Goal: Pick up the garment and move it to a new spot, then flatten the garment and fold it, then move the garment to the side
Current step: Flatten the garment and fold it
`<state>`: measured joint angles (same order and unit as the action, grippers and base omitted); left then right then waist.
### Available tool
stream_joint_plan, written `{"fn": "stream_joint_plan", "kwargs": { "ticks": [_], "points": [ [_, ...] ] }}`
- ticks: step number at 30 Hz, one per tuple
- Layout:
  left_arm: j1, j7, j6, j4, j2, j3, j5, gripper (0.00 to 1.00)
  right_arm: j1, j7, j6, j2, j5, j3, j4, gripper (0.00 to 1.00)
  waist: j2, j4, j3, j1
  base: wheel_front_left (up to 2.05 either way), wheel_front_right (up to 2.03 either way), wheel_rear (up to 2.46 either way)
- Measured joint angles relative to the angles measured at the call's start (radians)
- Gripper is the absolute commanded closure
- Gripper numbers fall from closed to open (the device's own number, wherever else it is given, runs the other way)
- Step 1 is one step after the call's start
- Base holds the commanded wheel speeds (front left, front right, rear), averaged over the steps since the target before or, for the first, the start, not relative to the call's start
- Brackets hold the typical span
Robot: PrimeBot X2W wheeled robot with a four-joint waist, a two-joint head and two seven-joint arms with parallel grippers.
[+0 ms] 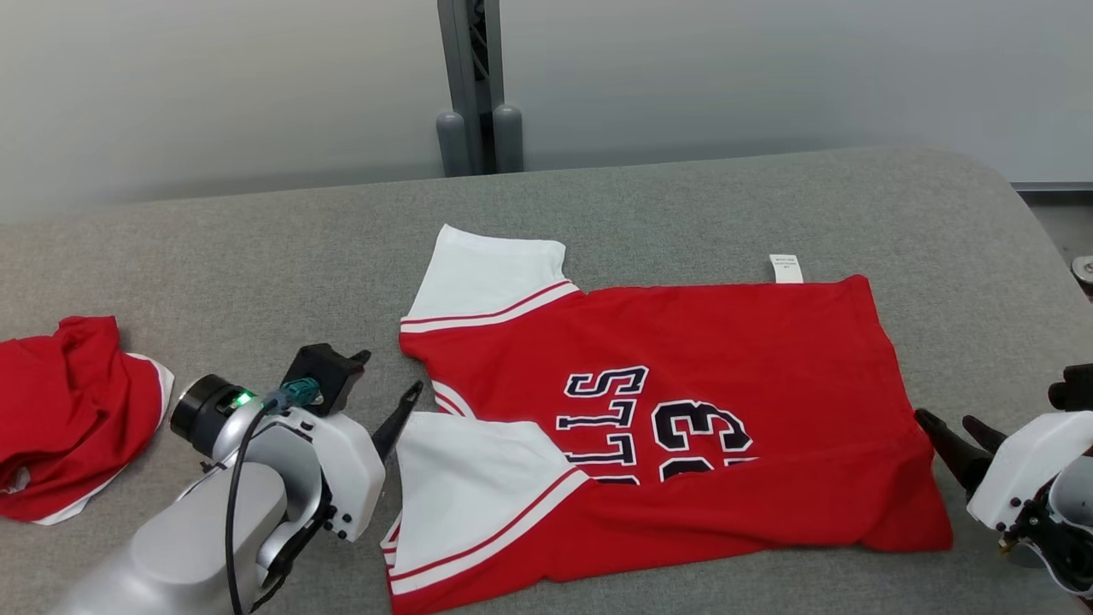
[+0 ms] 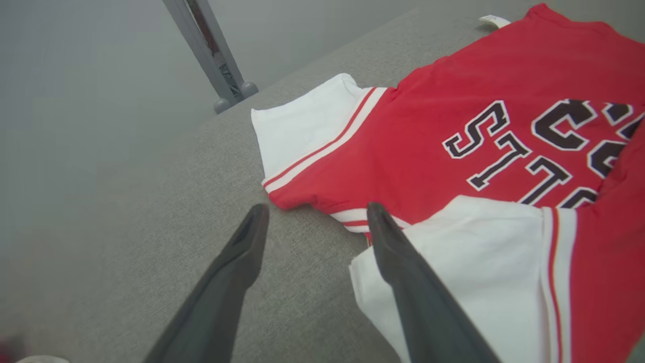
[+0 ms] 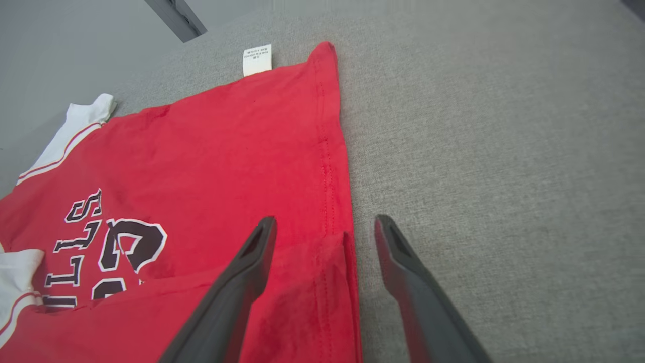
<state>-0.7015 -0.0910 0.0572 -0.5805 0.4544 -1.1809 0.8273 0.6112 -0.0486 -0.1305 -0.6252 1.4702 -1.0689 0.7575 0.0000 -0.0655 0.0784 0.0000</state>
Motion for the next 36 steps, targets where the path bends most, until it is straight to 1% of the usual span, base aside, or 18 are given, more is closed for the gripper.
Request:
{"fn": "stream_joint_plan", "kwargs": {
  "ticks": [3, 5, 8, 10, 11, 12, 13, 15, 17, 18, 19, 20, 22, 26, 30, 34, 36],
  "points": [
    [0.006, -0.063, 0.035, -0.016, -0.003, 0.026, 0.0, 0.0, -0.001, -0.05, 0.0, -0.002, -0.003, 0.01, 0.013, 0.0, 0.0, -0.002, -0.014, 0.0, 0.0, 0.0, 0.0],
    [0.021, -0.105, 0.059, -0.017, -0.011, 0.051, 0.006, 0.0, -0.001, -0.104, 0.0, -0.009, -0.022, 0.016, 0.023, 0.0, 0.0, -0.002, -0.024, 0.0, 0.0, 0.0, 0.0],
    [0.049, -0.15, 0.098, -0.003, -0.026, 0.108, 0.032, 0.0, -0.002, -0.187, 0.0, -0.018, -0.088, 0.015, 0.04, 0.0, 0.0, -0.001, -0.041, 0.0, 0.0, 0.0, 0.0],
    [0.073, -0.166, 0.125, 0.026, -0.032, 0.163, 0.042, 0.0, -0.003, -0.209, 0.0, -0.018, -0.14, 0.034, 0.052, 0.0, 0.0, -0.001, -0.05, 0.0, 0.0, 0.0, 0.0],
    [0.089, -0.168, 0.143, 0.046, -0.036, 0.195, 0.045, 0.0, -0.005, -0.21, 0.0, -0.016, -0.179, 0.068, 0.059, 0.0, 0.0, -0.001, -0.053, 0.0, 0.0, 0.0, 0.0],
    [0.129, -0.17, 0.178, 0.119, -0.045, 0.296, 0.017, 0.0, -0.01, -0.212, 0.0, -0.006, -0.255, 0.203, 0.035, 0.0, 0.0, -0.003, -0.055, 0.0, 0.0, 0.0, 0.0],
    [0.152, -0.171, 0.193, 0.163, -0.055, 0.353, -0.011, 0.0, -0.027, -0.213, 0.0, 0.005, -0.298, 0.282, 0.012, 0.0, 0.0, -0.004, -0.055, 0.0, 0.0, 0.0, 0.0],
    [0.225, -0.171, 0.212, 0.242, -0.084, 0.459, -0.063, 0.0, -0.107, -0.215, 0.0, 0.046, -0.39, 0.423, -0.037, 0.0, 0.0, -0.005, -0.055, 0.0, 0.0, 0.0, 0.0],
    [0.319, -0.171, 0.219, 0.295, -0.118, 0.556, -0.123, 0.0, -0.211, -0.215, 0.0, 0.098, -0.474, 0.566, -0.093, 0.0, 0.0, -0.005, -0.058, 0.0, 0.0, 0.0, 0.0],
    [0.319, -0.171, 0.219, 0.295, -0.118, 0.556, -0.123, 0.0, -0.211, -0.215, 0.0, 0.098, -0.474, 0.566, -0.093, 0.0, 0.0, -0.005, -0.058, 0.0, 0.0, 0.0, 0.0],
    [0.364, -0.171, 0.226, 0.316, -0.141, 0.601, -0.157, 0.0, -0.257, -0.215, 0.0, 0.125, -0.515, 0.632, -0.126, 0.0, 0.0, -0.005, -0.059, 0.0, 0.0, 0.0, 0.0],
    [0.402, -0.171, 0.225, 0.335, -0.164, 0.639, -0.187, 0.0, -0.299, -0.216, 0.0, 0.151, -0.553, 0.691, -0.153, 0.0, 0.0, -0.004, -0.06, 0.0, 0.0, 0.0, 0.0],
    [0.471, -0.171, 0.205, 0.354, -0.212, 0.699, -0.24, 0.0, -0.382, -0.216, 0.0, 0.208, -0.628, 0.78, -0.2, 0.0, 0.0, -0.003, -0.06, 0.0, 0.0, 0.0, 0.0],
    [0.568, -0.171, 0.149, 0.348, -0.293, 0.79, -0.329, 0.0, -0.496, -0.216, 0.0, 0.304, -0.722, 0.896, -0.252, 0.0, 0.0, 0.0, -0.058, 0.0, 0.0, 0.0, 0.0],
    [0.631, -0.171, 0.096, 0.292, -0.344, 0.838, -0.396, 0.0, -0.547, -0.216, 0.0, 0.368, -0.771, 0.94, -0.269, 0.0, 0.0, 0.001, -0.056, 0.0, 0.0, 0.0, 0.0],
    [0.664, -0.171, 0.052, 0.249, -0.375, 0.868, -0.434, 0.0, -0.569, -0.216, 0.0, 0.404, -0.778, 0.963, -0.261, 0.0, 0.0, 0.003, -0.052, 0.0, 0.0, 0.0, 0.0],
    [0.678, -0.171, 0.029, 0.223, -0.379, 0.869, -0.453, 0.0, -0.579, -0.216, 0.0, 0.414, -0.778, 0.97, -0.249, 0.0, 0.0, 0.005, -0.052, 0.0, 0.0, 0.0, 0.0]
  ]
}}
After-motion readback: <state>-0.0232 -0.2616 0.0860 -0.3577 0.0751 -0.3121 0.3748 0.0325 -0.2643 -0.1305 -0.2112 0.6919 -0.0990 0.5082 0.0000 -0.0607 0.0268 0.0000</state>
